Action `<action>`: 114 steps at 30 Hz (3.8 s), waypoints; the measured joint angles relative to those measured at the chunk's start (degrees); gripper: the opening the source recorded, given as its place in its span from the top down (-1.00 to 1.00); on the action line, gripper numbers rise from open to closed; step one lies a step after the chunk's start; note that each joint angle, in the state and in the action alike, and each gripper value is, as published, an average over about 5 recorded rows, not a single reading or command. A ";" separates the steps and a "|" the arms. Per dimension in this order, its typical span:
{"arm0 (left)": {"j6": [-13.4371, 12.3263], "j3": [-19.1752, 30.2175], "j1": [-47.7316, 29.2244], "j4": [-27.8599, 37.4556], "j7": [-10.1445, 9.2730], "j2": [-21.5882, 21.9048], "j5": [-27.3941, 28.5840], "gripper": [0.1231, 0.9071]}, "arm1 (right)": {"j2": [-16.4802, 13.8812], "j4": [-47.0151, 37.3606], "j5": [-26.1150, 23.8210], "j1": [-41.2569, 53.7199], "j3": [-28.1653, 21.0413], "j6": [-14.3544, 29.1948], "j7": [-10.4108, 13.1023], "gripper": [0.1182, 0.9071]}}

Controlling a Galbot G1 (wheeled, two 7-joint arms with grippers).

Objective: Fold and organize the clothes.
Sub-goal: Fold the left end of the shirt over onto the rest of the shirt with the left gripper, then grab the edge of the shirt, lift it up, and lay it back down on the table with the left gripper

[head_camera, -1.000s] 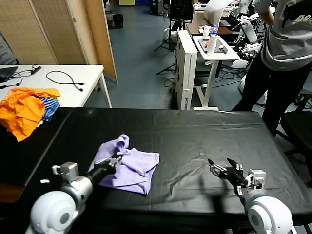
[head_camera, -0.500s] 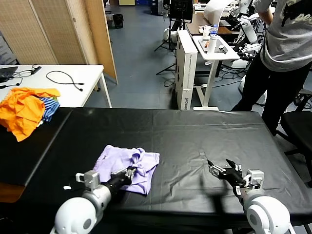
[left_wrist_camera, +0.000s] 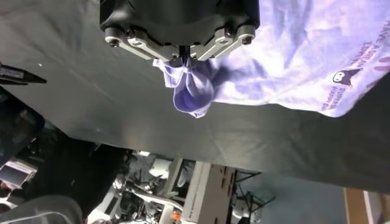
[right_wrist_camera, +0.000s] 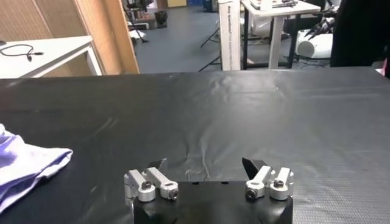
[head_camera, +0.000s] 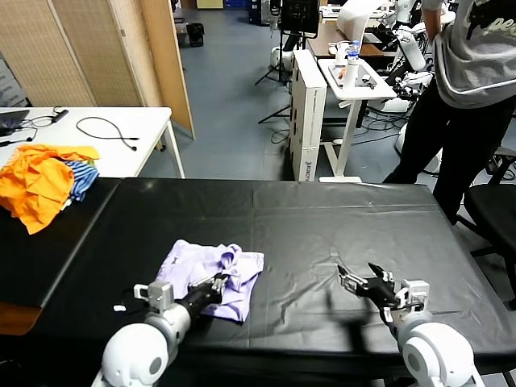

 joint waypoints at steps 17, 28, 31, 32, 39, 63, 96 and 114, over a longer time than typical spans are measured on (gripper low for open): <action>-3.01 -1.88 2.60 -7.14 0.19 -1.39 -1.83 -1.00 | -6.61 0.27 7.41 6.87 -9.85 1.25 -2.23 -1.00; -5.88 -13.25 2.68 -6.49 0.16 4.73 -0.18 -1.00 | -2.81 -5.70 6.71 18.91 -25.35 1.59 -2.12 -1.00; -5.94 -14.43 3.34 -6.25 0.17 4.73 0.74 -1.00 | -1.28 -7.71 6.66 22.62 -28.72 1.56 -2.05 -1.00; -5.96 -14.69 3.54 -6.14 0.18 4.66 1.03 -1.00 | -0.77 -8.38 6.54 23.77 -29.73 1.52 -1.99 -1.00; -6.25 -15.94 4.64 -5.44 0.26 3.67 2.58 -1.00 | 2.15 -13.55 0.82 29.31 -35.15 -0.28 -1.43 -1.00; -9.99 -17.27 4.69 -2.15 3.24 2.74 6.09 -1.00 | -1.64 -12.36 -5.04 23.07 -30.38 1.65 -3.88 -1.00; -19.32 -19.28 0.41 20.87 22.12 3.46 -12.54 -1.00 | -6.05 8.07 6.32 0.53 -5.99 10.46 -5.56 -1.00; -17.32 -18.85 -0.29 22.84 22.86 2.77 -16.33 -0.68 | -5.66 8.67 6.21 0.48 -5.94 10.77 -5.54 -1.00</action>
